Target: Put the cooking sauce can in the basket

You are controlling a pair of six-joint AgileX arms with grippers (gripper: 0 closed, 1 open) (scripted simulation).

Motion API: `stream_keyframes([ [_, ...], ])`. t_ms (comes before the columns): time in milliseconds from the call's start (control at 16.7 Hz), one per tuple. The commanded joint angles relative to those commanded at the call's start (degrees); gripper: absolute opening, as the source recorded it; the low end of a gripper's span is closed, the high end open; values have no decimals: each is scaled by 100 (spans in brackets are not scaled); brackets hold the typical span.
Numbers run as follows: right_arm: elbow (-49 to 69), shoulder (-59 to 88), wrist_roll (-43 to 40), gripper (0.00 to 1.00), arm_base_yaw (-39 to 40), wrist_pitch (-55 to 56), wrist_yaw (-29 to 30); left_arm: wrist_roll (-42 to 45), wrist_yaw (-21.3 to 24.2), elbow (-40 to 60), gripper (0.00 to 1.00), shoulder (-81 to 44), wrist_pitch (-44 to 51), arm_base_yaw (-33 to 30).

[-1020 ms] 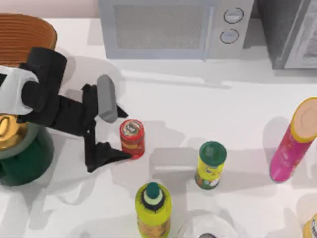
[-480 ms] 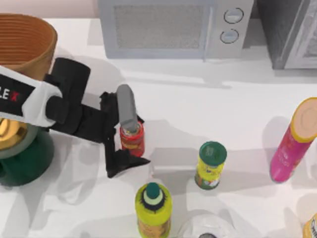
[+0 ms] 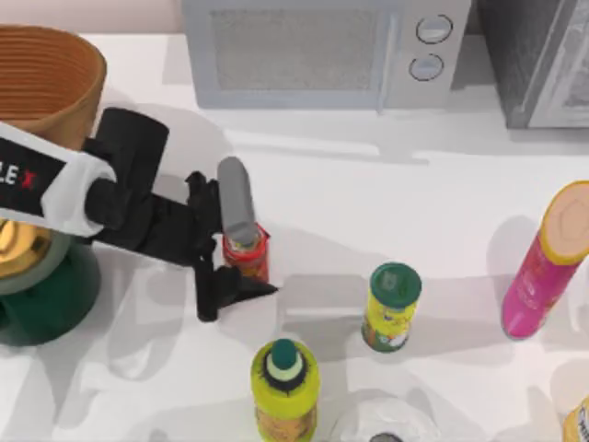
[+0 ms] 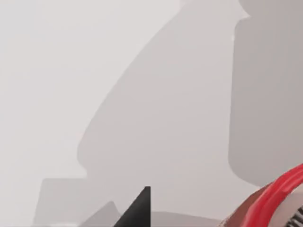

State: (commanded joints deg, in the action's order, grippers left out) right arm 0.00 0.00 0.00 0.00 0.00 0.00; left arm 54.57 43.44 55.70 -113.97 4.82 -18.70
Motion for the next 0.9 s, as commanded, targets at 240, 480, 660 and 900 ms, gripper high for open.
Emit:
stream_keyframes([
  [240,0,0,0,100,0,0,0,0,0,0,25,0,0,0],
  [480,0,0,0,100,0,0,0,0,0,0,0,0,0,0],
  [660,0,0,0,100,0,0,0,0,0,0,0,0,0,0],
  [900,0,0,0,100,0,0,0,0,0,0,0,0,0,0],
])
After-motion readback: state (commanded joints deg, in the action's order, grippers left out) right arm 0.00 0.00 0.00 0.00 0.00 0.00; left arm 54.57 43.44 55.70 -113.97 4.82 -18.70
